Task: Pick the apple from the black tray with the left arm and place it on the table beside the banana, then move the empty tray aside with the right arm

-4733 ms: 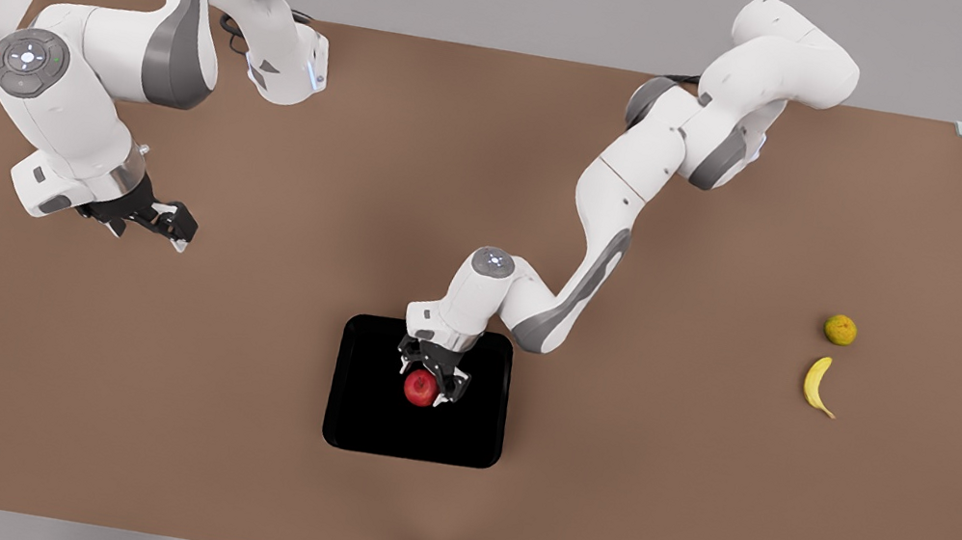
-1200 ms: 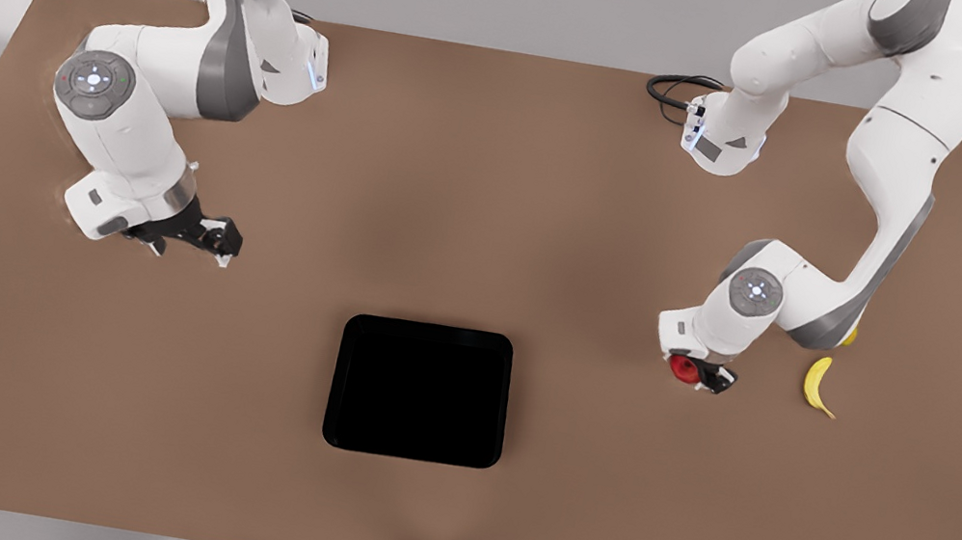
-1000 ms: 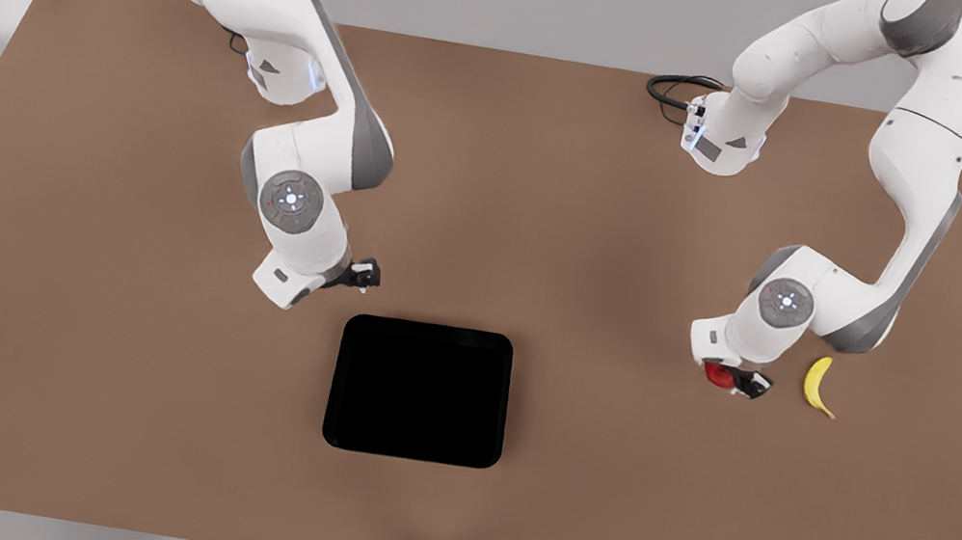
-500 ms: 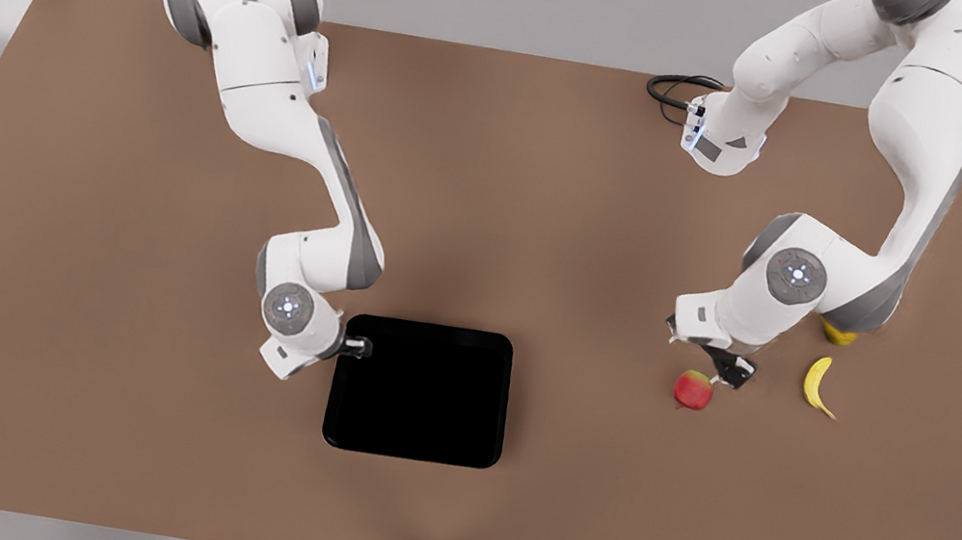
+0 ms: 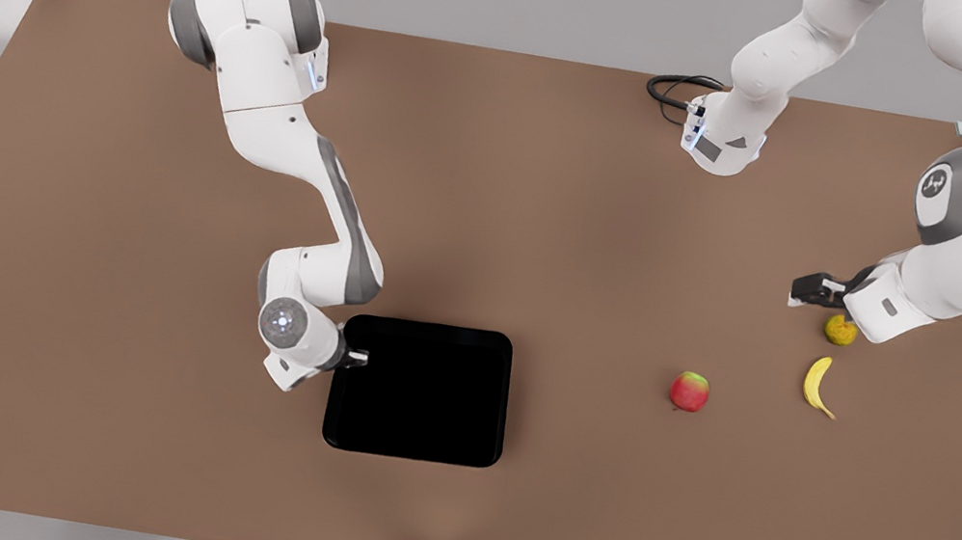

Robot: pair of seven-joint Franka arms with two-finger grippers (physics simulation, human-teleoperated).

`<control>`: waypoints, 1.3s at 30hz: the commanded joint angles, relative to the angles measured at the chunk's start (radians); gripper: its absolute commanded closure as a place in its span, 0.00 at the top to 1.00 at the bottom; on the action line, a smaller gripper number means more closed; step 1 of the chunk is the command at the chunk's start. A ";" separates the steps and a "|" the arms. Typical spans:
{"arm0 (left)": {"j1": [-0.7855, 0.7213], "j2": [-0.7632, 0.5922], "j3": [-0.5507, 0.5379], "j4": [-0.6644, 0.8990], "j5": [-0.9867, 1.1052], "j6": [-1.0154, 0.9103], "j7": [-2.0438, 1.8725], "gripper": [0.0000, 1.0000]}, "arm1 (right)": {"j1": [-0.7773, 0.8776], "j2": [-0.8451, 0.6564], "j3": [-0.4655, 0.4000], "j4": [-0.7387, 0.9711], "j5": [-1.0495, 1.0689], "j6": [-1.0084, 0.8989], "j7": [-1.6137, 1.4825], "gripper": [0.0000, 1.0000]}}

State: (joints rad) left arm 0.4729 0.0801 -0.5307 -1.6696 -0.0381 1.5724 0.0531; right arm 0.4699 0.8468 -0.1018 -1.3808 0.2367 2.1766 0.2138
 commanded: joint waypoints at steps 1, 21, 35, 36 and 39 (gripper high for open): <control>-0.425 -0.005 0.357 0.002 0.009 -0.035 -0.228 1.00 | -0.001 -0.002 0.002 0.003 -0.025 -0.004 -0.021 0.00; -0.527 0.004 0.449 0.011 -0.008 -0.032 -0.253 1.00 | -0.617 -0.181 0.002 0.282 -0.162 -0.664 -0.938 0.00; -0.531 0.006 0.443 0.013 -0.003 -0.032 -0.251 1.00 | -0.689 0.054 -0.009 0.278 -0.174 -0.373 -1.021 0.00; -0.542 0.007 0.443 0.013 -0.003 -0.032 -0.253 1.00 | -0.689 0.061 -0.009 0.278 -0.174 -0.345 -1.024 0.00; -0.574 0.017 0.443 0.011 -0.009 -0.003 -0.374 1.00 | -0.689 0.072 -0.009 0.278 -0.172 -0.342 -1.016 0.00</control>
State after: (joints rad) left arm -0.0874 0.0965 -0.0867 -1.6580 -0.0463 1.5518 -0.1874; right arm -0.2194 0.9171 -0.1098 -1.1034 0.0667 1.7753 -0.5516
